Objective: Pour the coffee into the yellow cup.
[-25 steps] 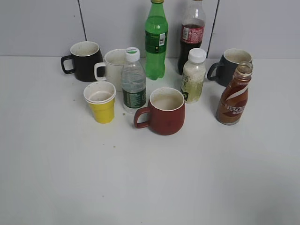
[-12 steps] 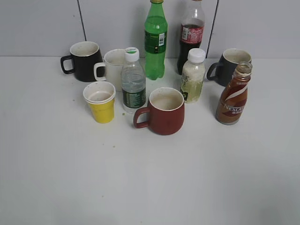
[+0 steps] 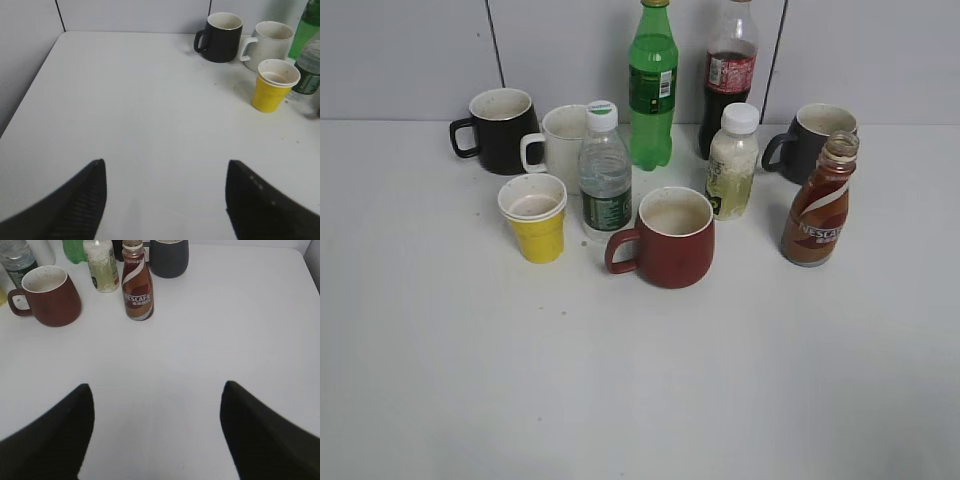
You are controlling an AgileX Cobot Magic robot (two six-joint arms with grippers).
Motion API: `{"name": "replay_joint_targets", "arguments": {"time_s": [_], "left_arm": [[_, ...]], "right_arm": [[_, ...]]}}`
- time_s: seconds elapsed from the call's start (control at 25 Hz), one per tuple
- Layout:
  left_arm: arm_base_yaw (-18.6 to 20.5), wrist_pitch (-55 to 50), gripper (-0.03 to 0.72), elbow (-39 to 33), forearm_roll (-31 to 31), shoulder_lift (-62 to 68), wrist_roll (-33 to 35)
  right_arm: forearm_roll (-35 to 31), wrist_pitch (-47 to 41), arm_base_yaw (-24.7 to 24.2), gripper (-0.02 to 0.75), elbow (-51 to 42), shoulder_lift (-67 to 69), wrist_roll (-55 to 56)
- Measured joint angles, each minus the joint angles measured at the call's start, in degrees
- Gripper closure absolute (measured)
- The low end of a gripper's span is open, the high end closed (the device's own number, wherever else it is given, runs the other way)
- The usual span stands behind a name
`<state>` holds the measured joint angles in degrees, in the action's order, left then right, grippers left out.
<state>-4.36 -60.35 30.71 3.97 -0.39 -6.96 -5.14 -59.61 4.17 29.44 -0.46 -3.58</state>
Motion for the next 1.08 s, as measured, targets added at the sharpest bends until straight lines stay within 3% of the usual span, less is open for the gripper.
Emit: {"name": "replay_joint_targets", "arguments": {"time_s": [0.24, 1.08], "left_arm": [[1.73, 0.00, 0.125, 0.00, 0.00, 0.00, 0.11], [1.83, 0.00, 0.125, 0.00, -0.06, 0.00, 0.18]], "right_arm": [[0.00, 0.00, 0.00, 0.151, 0.00, 0.00, 0.00], [0.00, 0.00, 0.00, 0.152, -0.05, 0.00, 0.00]]}}
